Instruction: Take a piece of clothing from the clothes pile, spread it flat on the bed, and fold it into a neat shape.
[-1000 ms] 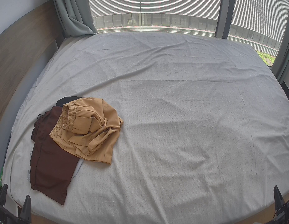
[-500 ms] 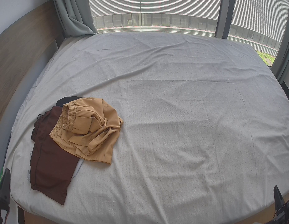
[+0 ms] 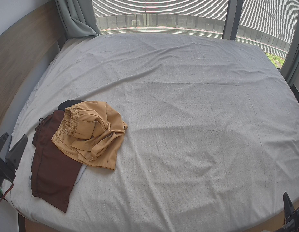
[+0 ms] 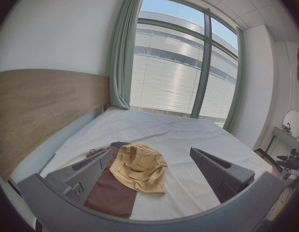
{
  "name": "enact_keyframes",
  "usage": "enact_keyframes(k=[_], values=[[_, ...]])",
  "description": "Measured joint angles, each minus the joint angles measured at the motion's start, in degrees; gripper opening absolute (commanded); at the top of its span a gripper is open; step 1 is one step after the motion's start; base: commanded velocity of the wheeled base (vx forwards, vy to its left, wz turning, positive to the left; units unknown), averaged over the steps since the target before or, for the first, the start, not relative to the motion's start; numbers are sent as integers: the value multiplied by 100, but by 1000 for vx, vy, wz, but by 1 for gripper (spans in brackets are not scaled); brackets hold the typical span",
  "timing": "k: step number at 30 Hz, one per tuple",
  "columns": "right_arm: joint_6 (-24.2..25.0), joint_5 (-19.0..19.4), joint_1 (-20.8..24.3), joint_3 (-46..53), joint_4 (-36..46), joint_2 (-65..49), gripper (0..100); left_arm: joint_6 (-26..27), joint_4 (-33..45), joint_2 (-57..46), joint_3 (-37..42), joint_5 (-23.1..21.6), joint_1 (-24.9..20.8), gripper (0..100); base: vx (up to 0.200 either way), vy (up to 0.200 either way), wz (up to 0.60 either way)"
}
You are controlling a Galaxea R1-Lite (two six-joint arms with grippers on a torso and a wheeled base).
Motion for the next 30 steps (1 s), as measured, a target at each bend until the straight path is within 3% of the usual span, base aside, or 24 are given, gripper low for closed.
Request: enact_keyframes(k=[10,15,22,30], values=[[5,0,0,0,2,0,100,-161,-79,1185,-221,-460,44,100,0,0,0],[2,-1,2,0,0,0,100,-213,-68,1648,-385,-930,74,100,0,0,0],[0,-1,2,0,-1,0,100,-345,-94,2254,-607,-1919,471,100,0,0,0],[-1,-1,2,0,-6,0,100,-323,-514,3043,-890,-2378,1013,100,0,0,0]])
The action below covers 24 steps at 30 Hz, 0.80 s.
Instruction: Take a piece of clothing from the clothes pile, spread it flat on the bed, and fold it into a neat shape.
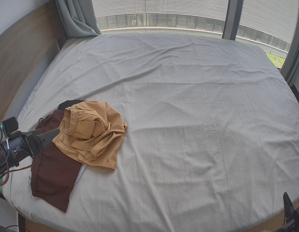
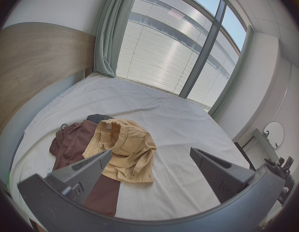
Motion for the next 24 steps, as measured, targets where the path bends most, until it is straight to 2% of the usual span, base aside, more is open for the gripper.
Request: enact_keyframes(k=[5,10,16,24], values=[[-2,0,0,0,0,0,100,-2,-305,397,-157,-597,304,100,0,0,0],[-2,1,0,0,0,0,100,0,-362,783,-257,-833,446,100,0,0,0],[1,1,0,0,0,0,100,11,-404,1209,-435,-1404,556,100,0,0,0],[6,1,0,0,2,0,100,39,-408,1751,-773,-1514,568,100,0,0,0]])
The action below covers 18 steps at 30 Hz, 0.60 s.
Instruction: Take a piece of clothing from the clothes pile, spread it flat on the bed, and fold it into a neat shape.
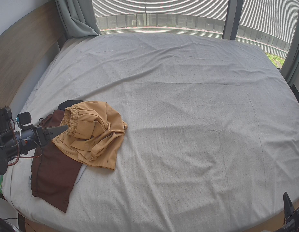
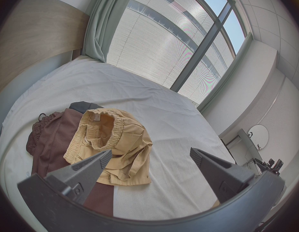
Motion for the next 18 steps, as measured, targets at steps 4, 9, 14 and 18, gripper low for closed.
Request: enact_keyframes(k=[4,9,14,18], values=[[-5,0,-2,0,-2,0,100,143,-11,280,-168,-90,29,100,0,0,0],[-6,0,-2,0,-2,0,100,227,-17,595,-440,-165,57,100,0,0,0],[-6,0,0,0,-2,0,100,254,-50,912,-691,-169,63,100,0,0,0],[-2,0,-2,0,-2,0,100,271,-213,1211,-897,-174,71,100,0,0,0]])
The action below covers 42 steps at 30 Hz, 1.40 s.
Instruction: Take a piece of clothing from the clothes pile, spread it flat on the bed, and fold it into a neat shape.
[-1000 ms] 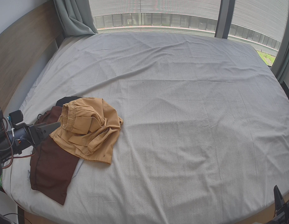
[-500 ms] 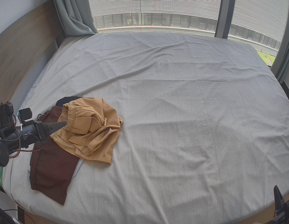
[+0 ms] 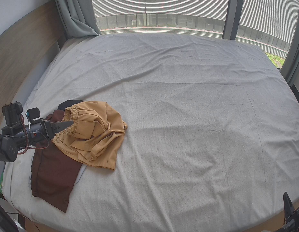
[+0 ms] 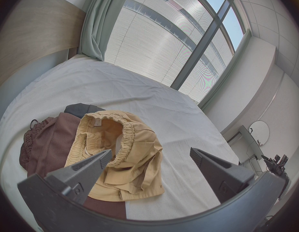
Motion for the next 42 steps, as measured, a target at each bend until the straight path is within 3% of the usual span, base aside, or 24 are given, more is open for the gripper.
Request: enact_keyframes(k=[16,42], values=[[2,7,0,0,0,0,100,-13,-586,1129,-677,-121,-83,100,0,0,0],[11,10,2,0,0,0,100,-82,-673,1557,-1203,-59,-658,100,0,0,0]])
